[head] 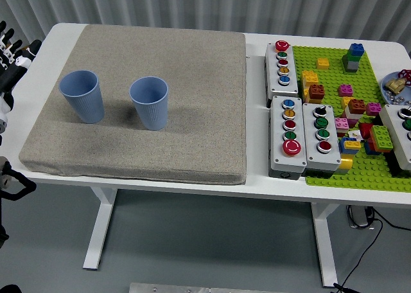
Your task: Pick cup pour cup place
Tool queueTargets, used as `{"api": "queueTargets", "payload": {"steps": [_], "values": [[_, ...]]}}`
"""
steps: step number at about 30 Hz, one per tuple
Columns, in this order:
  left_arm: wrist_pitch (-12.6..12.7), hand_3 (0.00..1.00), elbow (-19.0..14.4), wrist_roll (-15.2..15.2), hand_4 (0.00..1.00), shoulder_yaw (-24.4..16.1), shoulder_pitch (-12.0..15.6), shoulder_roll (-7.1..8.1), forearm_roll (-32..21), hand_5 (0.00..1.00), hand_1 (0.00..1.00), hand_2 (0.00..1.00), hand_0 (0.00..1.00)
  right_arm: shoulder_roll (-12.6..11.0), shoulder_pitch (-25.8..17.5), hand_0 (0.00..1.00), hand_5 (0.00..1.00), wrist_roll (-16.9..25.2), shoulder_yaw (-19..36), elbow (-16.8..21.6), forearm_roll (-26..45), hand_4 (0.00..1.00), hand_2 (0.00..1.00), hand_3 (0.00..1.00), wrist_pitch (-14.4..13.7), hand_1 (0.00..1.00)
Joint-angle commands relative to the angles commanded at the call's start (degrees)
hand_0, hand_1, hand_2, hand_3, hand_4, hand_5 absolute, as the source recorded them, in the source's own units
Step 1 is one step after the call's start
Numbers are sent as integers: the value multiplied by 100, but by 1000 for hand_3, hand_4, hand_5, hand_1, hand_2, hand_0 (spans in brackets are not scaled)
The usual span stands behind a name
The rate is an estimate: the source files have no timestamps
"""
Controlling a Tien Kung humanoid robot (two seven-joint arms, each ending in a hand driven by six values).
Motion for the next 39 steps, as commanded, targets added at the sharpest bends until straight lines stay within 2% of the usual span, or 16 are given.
{"api": "queueTargets", "payload": {"steps": [3,6,9,15,27,31,34,39], "values": [[82,998,-34,-161,963,147,167,68,197,458,904,998,900,1,-5,763,260,-7,-7,0,-17,185,748,624,3,700],[182,998,15,-544,963,297,290,118,174,458,904,998,900,6,-22,763,260,-11,-8,0,-31,185,748,624,6,700],[190,998,181,-797,958,454,406,176,125,478,901,998,899,13,-36,763,260,-16,-15,0,-46,186,748,624,12,700],[208,998,310,-963,962,666,574,165,239,475,901,998,900,28,-39,763,261,-26,-29,0,-43,186,748,624,24,700],[410,998,648,-1081,967,908,576,59,143,487,900,998,895,26,-23,763,266,-11,-99,0,29,188,747,624,29,700],[662,998,801,-1242,967,950,542,-6,151,487,900,998,895,24,-8,763,266,2,-121,0,64,188,747,624,25,700],[1019,998,912,-1392,961,1058,516,-50,169,487,896,998,894,27,-1,763,264,-1,-134,0,84,189,747,625,22,700],[1181,998,970,-1495,961,1129,554,-93,267,500,894,998,893,33,6,764,266,-5,-142,0,90,189,747,625,13,700]]}}
